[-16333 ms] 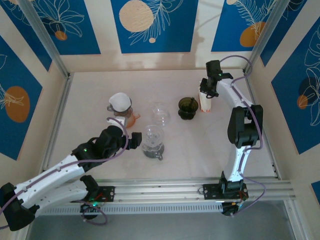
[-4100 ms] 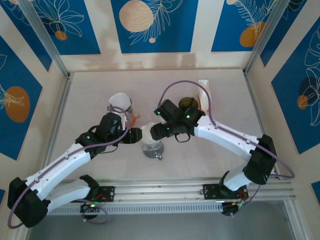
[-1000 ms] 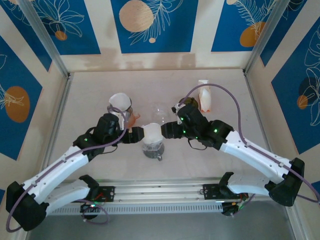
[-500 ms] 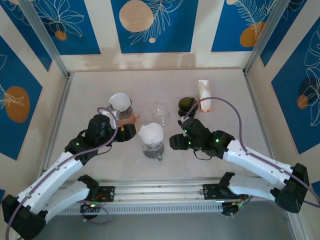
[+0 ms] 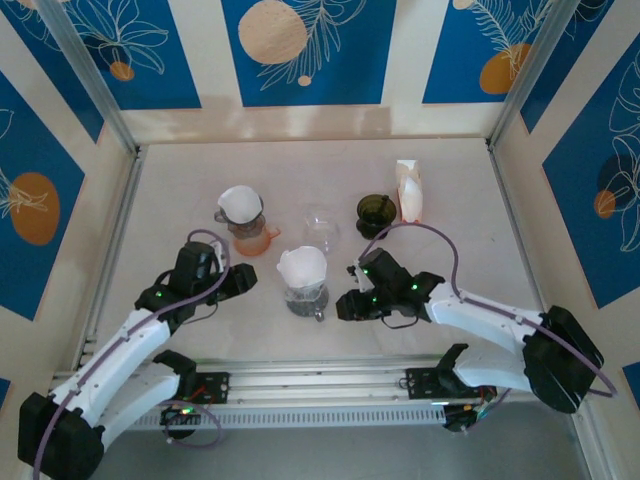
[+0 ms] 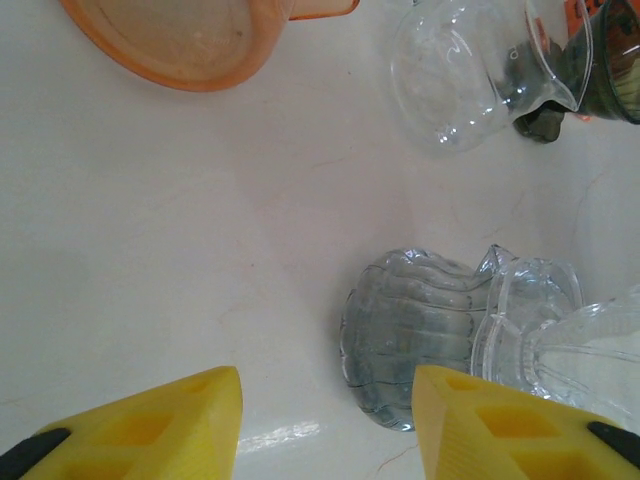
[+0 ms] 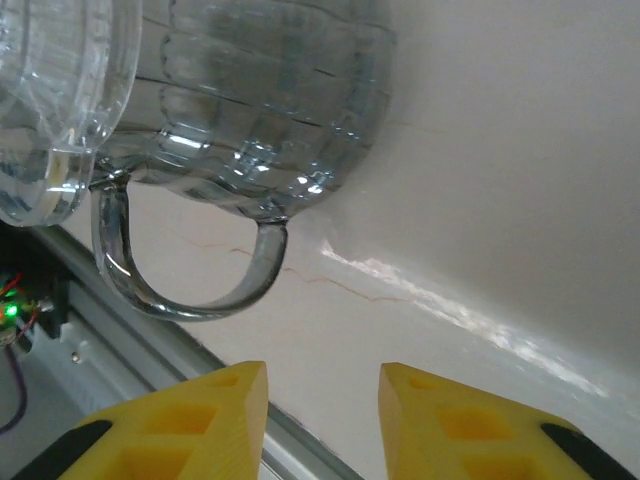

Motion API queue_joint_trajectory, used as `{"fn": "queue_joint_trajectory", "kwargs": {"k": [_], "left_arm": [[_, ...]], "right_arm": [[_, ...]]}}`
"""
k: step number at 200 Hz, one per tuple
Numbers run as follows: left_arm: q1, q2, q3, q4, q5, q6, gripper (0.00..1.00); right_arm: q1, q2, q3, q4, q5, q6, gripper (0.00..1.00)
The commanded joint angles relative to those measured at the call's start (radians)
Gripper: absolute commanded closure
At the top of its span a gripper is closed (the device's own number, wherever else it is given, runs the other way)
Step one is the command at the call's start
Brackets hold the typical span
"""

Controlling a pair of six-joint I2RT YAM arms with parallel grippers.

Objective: Place the coffee filter in the dripper

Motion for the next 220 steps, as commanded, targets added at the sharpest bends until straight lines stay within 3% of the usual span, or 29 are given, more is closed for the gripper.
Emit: {"fn": "queue_joint_trajectory", "kwargs": {"k": [1,100,220], "left_arm": [[0.018,-0.027,0.006,-0.003,0.022,-0.010,0.51],[0.026,-0.107,0.080,-0.082,-0.022,0.033,0.50],[0.031,-0.161,0.066,-0.143,-0.064,0.040,0.50]], "right_arm": [[-0.014,0.050,-0.015,0.148,-0.148,0.032,0.66],[-0.025,0.273,-0.026,0.417,-0.244,0.115,0.72],[0.006,0.463,0.138,0.509,-0.141,0.170,0.76]]}}
